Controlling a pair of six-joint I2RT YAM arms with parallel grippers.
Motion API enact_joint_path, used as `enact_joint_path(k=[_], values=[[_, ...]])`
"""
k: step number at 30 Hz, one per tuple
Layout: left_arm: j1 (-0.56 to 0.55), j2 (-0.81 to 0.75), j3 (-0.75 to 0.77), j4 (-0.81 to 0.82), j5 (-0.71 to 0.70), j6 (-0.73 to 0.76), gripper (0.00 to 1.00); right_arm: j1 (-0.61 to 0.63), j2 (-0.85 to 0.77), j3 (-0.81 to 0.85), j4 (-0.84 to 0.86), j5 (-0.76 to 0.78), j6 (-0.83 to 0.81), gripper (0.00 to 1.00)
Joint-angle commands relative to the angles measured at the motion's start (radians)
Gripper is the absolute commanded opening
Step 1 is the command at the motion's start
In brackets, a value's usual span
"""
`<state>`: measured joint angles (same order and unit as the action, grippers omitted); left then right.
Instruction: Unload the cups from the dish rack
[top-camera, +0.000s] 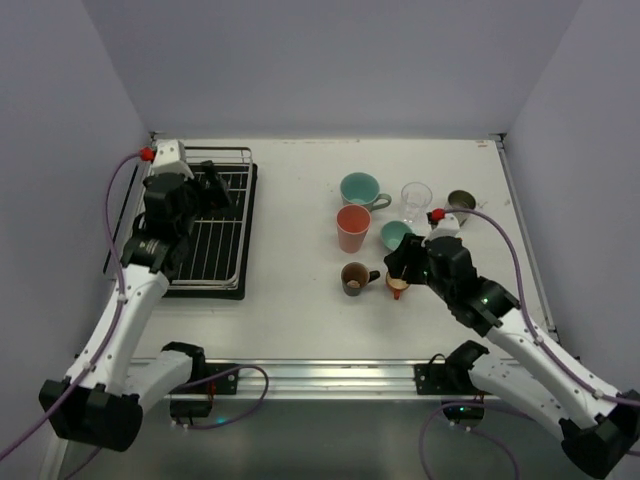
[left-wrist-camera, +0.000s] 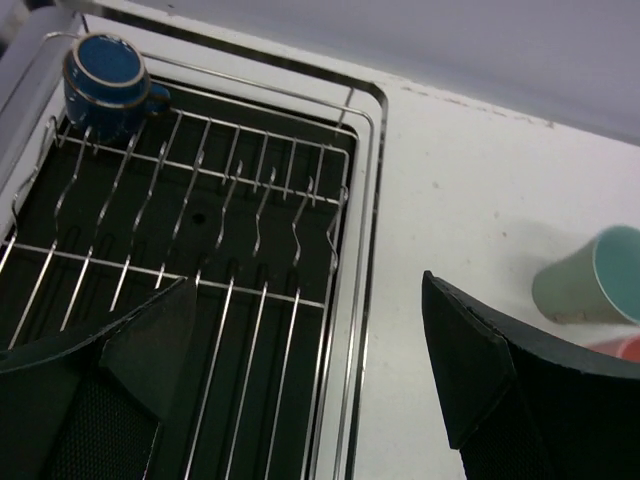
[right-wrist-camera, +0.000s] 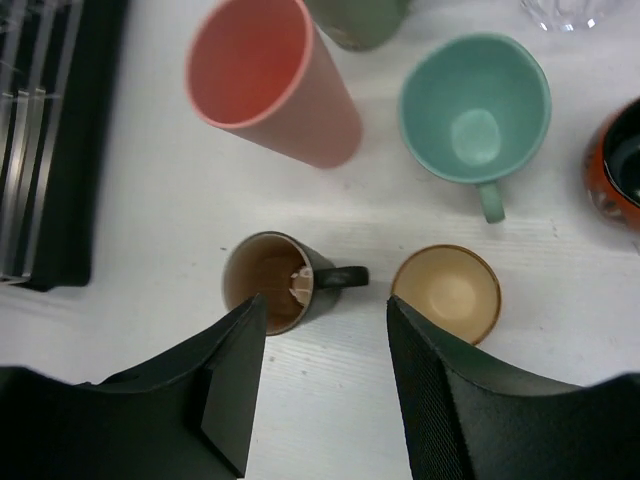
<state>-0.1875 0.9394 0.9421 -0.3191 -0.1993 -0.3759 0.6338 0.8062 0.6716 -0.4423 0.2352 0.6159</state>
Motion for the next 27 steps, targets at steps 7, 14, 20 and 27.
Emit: enact_joint_path(k=[7,14,20,27], values=[[0.218,0.427,0.23,0.21,-0.089,0.031,0.91,-0.002,-0.281,-0.15,0.149,-0.203,-0.027,0.55],[0.244,0.696,0.378,0.252,-0.078,0.258,0.92,0.0,-0.294,-0.175,0.203,-0.273,-0.044,0.55],[0.286,0.817,0.435,0.262,-0.107,0.311,0.98,-0.002,-0.263,-0.184,0.243,-0.297,-0.061,0.55],[0.319,0.907,0.486,0.279,-0.106,0.341,0.98,-0.002,-0.228,-0.178,0.264,-0.309,-0.068,0.55]])
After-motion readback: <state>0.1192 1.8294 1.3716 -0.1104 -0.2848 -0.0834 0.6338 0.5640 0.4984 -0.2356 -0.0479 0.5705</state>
